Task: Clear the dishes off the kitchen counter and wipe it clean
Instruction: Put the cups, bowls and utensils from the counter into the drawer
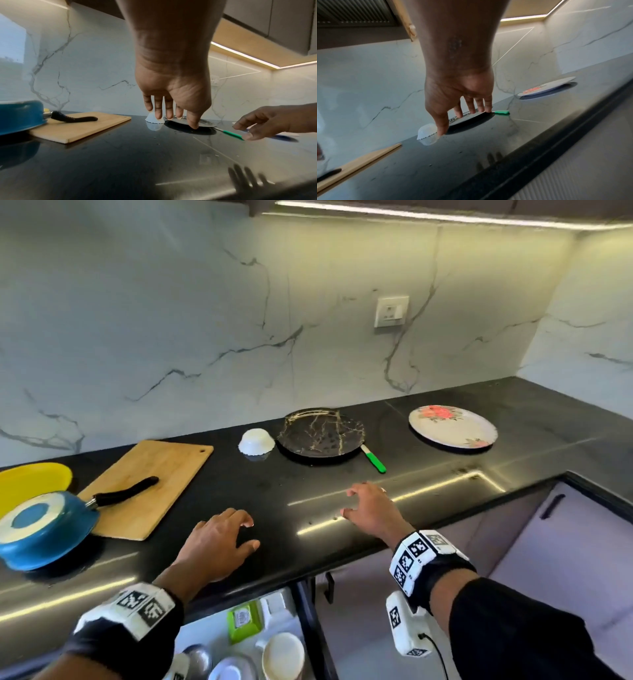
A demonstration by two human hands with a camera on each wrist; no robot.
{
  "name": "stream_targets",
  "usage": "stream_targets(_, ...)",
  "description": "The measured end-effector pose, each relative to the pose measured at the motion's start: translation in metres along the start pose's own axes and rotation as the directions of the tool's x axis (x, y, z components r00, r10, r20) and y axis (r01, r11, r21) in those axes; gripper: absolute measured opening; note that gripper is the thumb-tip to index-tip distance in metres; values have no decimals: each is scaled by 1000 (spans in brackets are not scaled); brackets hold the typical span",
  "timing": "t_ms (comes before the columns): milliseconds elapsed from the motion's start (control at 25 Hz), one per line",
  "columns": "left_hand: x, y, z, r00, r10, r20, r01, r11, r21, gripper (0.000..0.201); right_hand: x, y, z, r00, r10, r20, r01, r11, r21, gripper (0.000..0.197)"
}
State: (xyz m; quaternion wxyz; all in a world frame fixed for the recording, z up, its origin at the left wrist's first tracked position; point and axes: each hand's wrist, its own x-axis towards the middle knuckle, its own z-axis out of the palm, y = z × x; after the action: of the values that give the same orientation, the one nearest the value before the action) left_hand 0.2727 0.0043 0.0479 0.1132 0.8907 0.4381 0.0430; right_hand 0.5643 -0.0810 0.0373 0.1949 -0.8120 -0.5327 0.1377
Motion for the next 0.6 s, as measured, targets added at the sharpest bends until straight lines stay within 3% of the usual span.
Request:
stream_targets(120, 49, 4, -4, 997, -68, 42, 62, 989, 132, 45, 58, 4, 23, 976, 11, 220, 9, 996, -89, 86)
stream_targets(320, 124, 10, 3, 987, -135, 91, 111, 967, 229, 53, 133, 17, 45, 918, 133, 374, -45, 971, -235, 121)
stream_targets(440, 176, 1, 8, 983, -148, 108, 118, 964, 240, 59, 161, 18, 50, 864, 194, 465, -66, 958, -278, 134)
stream_targets(600, 249, -21, 16, 976, -176, 127, 133, 948, 290, 75, 174, 16, 52, 853, 213, 477, -59, 946, -318, 141)
